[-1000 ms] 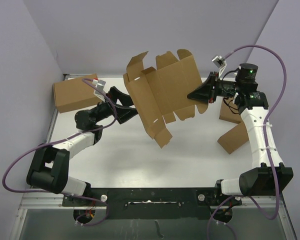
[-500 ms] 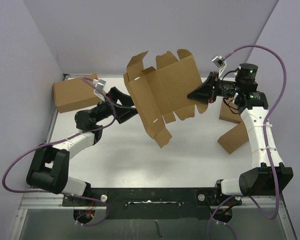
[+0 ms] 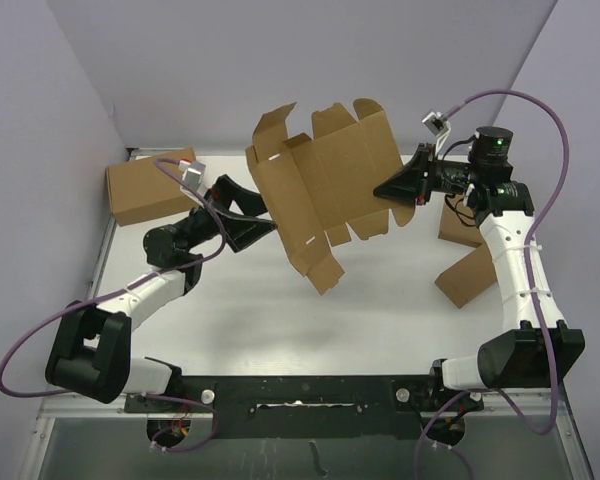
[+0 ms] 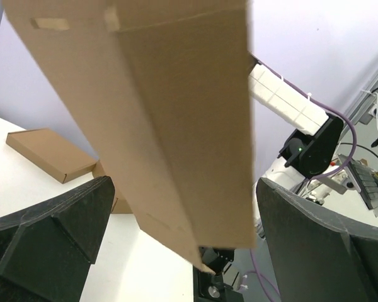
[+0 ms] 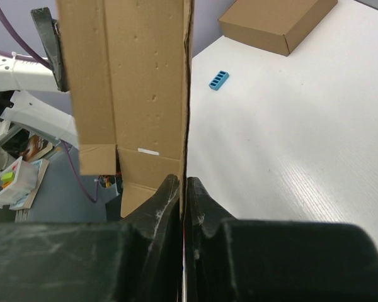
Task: Fold the paper box
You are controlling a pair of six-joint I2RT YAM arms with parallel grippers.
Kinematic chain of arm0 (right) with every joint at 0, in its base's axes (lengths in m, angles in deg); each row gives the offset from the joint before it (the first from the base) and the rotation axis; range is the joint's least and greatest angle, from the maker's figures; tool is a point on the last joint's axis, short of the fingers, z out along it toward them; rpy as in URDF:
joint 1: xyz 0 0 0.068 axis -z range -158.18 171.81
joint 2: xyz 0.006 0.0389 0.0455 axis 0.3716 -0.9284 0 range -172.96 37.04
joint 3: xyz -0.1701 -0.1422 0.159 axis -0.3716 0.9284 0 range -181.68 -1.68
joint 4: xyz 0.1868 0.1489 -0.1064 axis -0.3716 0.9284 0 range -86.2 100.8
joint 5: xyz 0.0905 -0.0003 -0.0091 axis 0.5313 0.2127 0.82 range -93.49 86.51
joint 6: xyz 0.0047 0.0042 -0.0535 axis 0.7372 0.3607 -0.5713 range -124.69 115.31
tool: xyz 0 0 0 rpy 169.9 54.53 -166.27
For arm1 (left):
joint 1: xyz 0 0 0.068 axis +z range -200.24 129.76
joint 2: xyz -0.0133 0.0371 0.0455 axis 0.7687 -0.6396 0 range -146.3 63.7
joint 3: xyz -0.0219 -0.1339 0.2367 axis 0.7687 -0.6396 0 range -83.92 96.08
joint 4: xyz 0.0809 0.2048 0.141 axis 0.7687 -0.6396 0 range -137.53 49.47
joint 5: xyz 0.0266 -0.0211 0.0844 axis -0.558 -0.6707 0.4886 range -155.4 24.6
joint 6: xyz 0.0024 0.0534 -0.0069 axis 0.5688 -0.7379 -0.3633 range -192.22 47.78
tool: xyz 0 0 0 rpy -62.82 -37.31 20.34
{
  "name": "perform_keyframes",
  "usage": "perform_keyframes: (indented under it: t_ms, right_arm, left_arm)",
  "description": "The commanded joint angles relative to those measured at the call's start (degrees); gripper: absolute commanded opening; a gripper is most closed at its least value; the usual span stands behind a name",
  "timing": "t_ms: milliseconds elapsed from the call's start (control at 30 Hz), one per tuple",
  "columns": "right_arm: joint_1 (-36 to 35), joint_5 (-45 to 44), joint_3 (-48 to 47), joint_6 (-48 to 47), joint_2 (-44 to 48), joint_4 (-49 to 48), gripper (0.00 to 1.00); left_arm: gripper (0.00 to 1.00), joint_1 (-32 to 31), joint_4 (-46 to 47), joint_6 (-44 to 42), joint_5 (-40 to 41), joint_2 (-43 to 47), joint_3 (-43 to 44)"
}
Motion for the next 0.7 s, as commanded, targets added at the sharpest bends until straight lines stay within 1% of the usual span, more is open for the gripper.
perform_keyframes:
  t_ms: [0, 67, 200, 267, 400, 467, 567, 667]
  right_arm:
    - [-0.68, -0.16, 0.19, 0.38, 0.04, -2.53, 0.0]
    - [-0.86, 0.02, 0.29, 0.46, 0.1, -2.51, 0.0]
    - [-1.28, 0.85, 0.56, 1.62, 0.46, -3.77, 0.0]
    - [-1.46, 1.3, 0.93, 2.52, 0.86, -4.74, 0.0]
    - [-1.32, 0.73, 0.93, 1.61, 0.95, -3.96, 0.0]
    - [-1.11, -0.17, 0.55, -0.23, 0.86, -2.33, 0.0]
    - [-1.13, -3.38, -0.4, -4.89, 1.1, 1.47, 0.0]
    - [-1.27, -4.12, 0.48, -5.72, 1.37, 1.27, 0.0]
  left_arm:
    - [0.98, -0.84, 3.73, -0.13, 1.89, 1.62, 0.11]
    - [0.98, -1.24, 2.55, -1.12, 2.37, 1.47, 0.27]
    - [0.98, -1.6, -4.05, -5.25, 4.39, 2.44, 0.37]
    - [0.97, -1.68, -4.61, -5.91, 5.09, 2.68, 0.11]
    - [0.95, -1.2, -2.64, -4.5, 4.99, 2.89, -0.15]
    - [0.94, -0.33, -4.94, -4.33, 6.07, 4.5, -0.81]
    - [0.94, 1.22, -15.03, -6.77, 11.27, 9.49, -2.9]
    - [0.96, 1.2, -31.88, -13.03, 17.31, 14.7, -3.54]
